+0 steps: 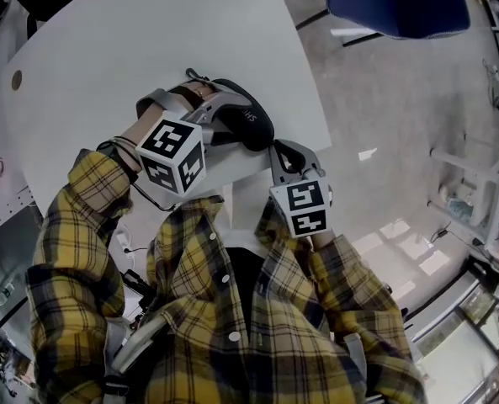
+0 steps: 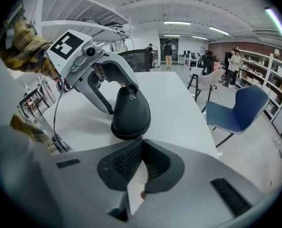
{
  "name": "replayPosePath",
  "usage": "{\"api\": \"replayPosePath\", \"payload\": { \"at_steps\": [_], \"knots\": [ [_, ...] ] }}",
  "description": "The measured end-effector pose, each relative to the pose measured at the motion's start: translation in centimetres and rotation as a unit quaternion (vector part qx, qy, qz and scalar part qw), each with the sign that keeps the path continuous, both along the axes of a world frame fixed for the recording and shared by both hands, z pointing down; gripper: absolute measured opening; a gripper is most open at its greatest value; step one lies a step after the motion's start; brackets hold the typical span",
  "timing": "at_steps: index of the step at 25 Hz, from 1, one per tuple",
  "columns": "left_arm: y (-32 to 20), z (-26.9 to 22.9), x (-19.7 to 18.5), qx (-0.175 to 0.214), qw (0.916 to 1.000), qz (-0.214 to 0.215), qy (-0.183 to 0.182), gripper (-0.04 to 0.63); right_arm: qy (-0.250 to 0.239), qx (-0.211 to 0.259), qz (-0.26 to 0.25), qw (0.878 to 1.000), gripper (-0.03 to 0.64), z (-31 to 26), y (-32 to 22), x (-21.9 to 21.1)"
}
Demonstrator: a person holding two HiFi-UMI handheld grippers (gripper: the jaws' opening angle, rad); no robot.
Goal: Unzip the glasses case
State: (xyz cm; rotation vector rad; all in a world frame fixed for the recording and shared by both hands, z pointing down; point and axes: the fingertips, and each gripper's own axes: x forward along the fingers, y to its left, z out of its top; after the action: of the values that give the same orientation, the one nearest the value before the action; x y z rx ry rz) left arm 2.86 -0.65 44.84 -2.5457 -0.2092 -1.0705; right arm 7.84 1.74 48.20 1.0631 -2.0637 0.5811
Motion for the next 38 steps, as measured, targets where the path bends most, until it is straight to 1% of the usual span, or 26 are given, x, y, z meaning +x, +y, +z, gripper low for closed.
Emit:
{"api": "replayPosePath", "payload": {
  "at_steps": [4,6,8,11,15,18,20,22,26,27,28,29,30,31,32,33,34,35,36,38],
  "knots": [
    [-0.2,0.1,-0.2,0.004,1.0000,-0.005,0.003,0.262,0.011,-0.013,-0.058,0.998,-0.002,0.1,-0.7,-0.1],
    [-0.3,0.0,0.1,0.005,0.9999,-0.012,0.005,0.262,0.032,-0.008,-0.098,0.995,-0.002,0.0,-1.1,0.2],
    [-0.5,0.0,0.0,0.005,0.9997,-0.020,0.009,0.262,0.058,-0.002,-0.141,0.988,-0.002,0.0,-2.0,0.4],
    [-0.8,0.0,0.0,0.006,0.9996,-0.026,0.009,0.262,0.094,0.011,-0.218,0.971,-0.002,-0.1,-3.1,0.4],
    [-0.4,-0.3,0.4,0.009,0.9993,-0.034,0.010,0.262,0.119,0.024,-0.310,0.943,-0.001,-0.2,-4.1,0.4],
    [-0.1,0.0,0.1,0.012,0.9989,-0.044,0.011,0.262,0.129,0.028,-0.363,0.923,-0.001,0.0,-4.8,-0.5],
    [-0.2,0.0,0.1,0.015,0.9985,-0.051,0.010,0.262,0.129,0.025,-0.384,0.914,-0.002,-0.1,-5.2,-1.0],
    [-0.5,0.0,0.0,0.015,0.9981,-0.059,0.007,0.262,0.122,0.019,-0.389,0.913,-0.002,-0.1,-5.5,-1.1],
    [-0.7,-0.5,-0.1,0.019,0.9970,-0.071,-0.021,0.267,0.110,0.013,-0.378,0.919,-0.002,-0.6,-5.5,-1.1],
    [-0.7,-0.8,-0.2,0.017,0.9961,-0.082,-0.028,0.267,0.108,0.012,-0.375,0.921,-0.002,-0.8,-5.3,-1.1],
    [-0.6,-1.0,-0.4,0.009,0.9943,-0.102,-0.030,0.267,0.106,0.011,-0.373,0.922,-0.002,-1.0,-5.0,-1.2],
    [-0.4,-1.1,-0.8,-0.008,0.9910,-0.131,-0.025,0.267,0.104,0.010,-0.372,0.922,-0.002,-0.9,-4.5,-1.3],
    [-0.3,-1.1,-1.3,-0.032,0.9847,-0.171,-0.012,0.267,0.101,0.009,-0.370,0.924,-0.002,-0.6,-4.0,-1.4],
    [-0.2,-1.0,-1.9,-0.063,0.9738,-0.219,0.006,0.267,0.097,0.007,-0.365,0.926,-0.002,-0.3,-3.4,-1.7],
    [-0.2,-1.0,-2.6,-0.099,0.9571,-0.271,0.027,0.267,0.091,0.004,-0.359,0.929,-0.002,0.1,-2.9,-2.0],
    [-0.3,-1.1,-3.4,-0.138,0.9346,-0.324,0.050,0.267,0.083,0.001,-0.351,0.933,-0.002,0.2,-2.5,-2.4],
    [-0.6,-1.3,-4.3,-0.176,0.9074,-0.375,0.072,0.267,0.075,-0.002,-0.342,0.937,-0.002,0.2,-2.3,-3.0],
    [-0.9,-1.6,-5.1,-0.210,0.8780,-0.420,0.091,0.267,0.067,-0.005,-0.334,0.940,-0.002,0.1,-2.2,-3.6],
    [-1.3,-1.8,-5.8,-0.238,0.8494,-0.460,0.104,0.267,0.060,-0.008,-0.329,0.942,-0.002,0.1,-2.1,-4.2],
    [-2.0,-1.5,-7.3,-0.272,0.7973,-0.525,0.118,0.267,0.048,-0.015,-0.327,0.944,-0.002,0.0,-1.9,-5.6]
  ]
}}
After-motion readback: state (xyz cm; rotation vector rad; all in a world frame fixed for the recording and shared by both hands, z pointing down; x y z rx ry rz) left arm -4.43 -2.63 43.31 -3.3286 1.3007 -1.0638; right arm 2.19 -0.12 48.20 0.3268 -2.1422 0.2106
